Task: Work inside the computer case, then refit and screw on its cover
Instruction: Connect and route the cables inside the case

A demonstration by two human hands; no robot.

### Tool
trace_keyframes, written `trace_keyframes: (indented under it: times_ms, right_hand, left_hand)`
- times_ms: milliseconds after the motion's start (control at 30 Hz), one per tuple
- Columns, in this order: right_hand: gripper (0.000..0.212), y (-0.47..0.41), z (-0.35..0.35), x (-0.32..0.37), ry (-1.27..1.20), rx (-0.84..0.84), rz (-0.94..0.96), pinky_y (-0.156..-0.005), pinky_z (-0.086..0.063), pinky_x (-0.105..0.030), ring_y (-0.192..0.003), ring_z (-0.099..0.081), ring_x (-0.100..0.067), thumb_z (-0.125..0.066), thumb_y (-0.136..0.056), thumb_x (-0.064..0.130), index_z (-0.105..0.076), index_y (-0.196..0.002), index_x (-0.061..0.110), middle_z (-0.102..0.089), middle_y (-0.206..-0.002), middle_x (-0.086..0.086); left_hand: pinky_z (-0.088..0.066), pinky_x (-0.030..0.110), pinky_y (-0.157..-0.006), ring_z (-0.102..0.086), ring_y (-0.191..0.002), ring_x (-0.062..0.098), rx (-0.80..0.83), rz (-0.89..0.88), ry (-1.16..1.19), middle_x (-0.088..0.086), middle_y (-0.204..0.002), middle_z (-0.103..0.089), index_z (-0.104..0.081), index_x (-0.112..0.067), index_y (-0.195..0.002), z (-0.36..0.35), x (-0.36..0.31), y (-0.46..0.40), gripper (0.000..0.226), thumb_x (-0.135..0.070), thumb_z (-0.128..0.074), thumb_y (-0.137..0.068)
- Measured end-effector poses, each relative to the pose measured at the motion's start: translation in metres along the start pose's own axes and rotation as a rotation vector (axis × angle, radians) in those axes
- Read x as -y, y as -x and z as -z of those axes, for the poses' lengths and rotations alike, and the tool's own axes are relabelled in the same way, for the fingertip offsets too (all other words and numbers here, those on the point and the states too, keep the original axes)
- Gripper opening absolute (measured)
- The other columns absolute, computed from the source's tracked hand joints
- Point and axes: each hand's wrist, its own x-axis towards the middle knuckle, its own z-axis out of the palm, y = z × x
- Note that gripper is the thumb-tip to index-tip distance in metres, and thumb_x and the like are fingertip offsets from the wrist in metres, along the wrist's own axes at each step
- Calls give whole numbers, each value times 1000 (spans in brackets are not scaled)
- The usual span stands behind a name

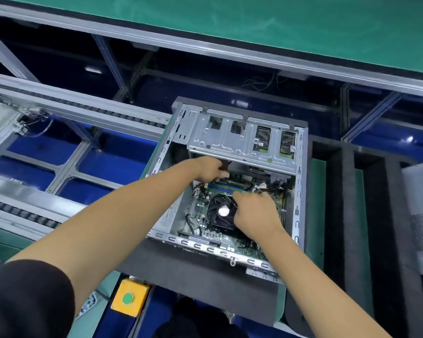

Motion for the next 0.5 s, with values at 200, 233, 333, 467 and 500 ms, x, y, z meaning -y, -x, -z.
trace_keyframes:
  times_ms: [200, 233, 333, 467, 500]
  right_hand:
    - [16, -4, -2, -2, -23, -12, 6, -74, -32, -37, -51, -31, -12, -52, -80, 10, -43, -86, 22, -38, -61, 8]
    - [15, -4, -2, -2, -27, -11, 10, -73, -32, -37, -51, -32, -12, -52, -80, 10, -43, -86, 22, -39, -61, 7]
    - [15, -6, -2, -2, -35, -12, 23, -76, -37, -38, -51, -34, -13, -52, -81, 10, -44, -86, 22, -39, -62, 7]
    - [14, -7, -3, -3, -47, -19, 30, -79, -39, -38, -52, -32, -15, -52, -80, 10, -44, -85, 21, -36, -62, 8]
    - [15, -7, -4, -3, -51, -22, 30, -78, -38, -38, -52, -31, -15, -52, -80, 11, -44, -86, 21, -35, -63, 8]
  left_hand:
    - [-43, 42, -100, -55, -123, 35, -86, 164, -228, 14, -133, -61, -62, -2, -126, -7, -8, -10, 30, -11, -43, -106]
    - [-42, 43, -102, -54, -124, 34, -72, 189, -238, 13, -135, -59, -62, -3, -127, -7, -10, -12, 29, -8, -44, -105]
    - [-38, 43, -113, -47, -132, 31, -117, 200, -247, 8, -145, -51, -54, -12, -135, -9, -14, -22, 32, -9, -46, -104]
    - [-33, 41, -115, -45, -134, 26, -147, 93, -407, 4, -149, -46, -47, -17, -139, -17, -27, -30, 35, -13, -40, -105]
    - [-33, 41, -115, -46, -133, 25, -155, 95, -430, 3, -148, -47, -48, -18, -138, -17, -30, -30, 34, -14, -41, -105]
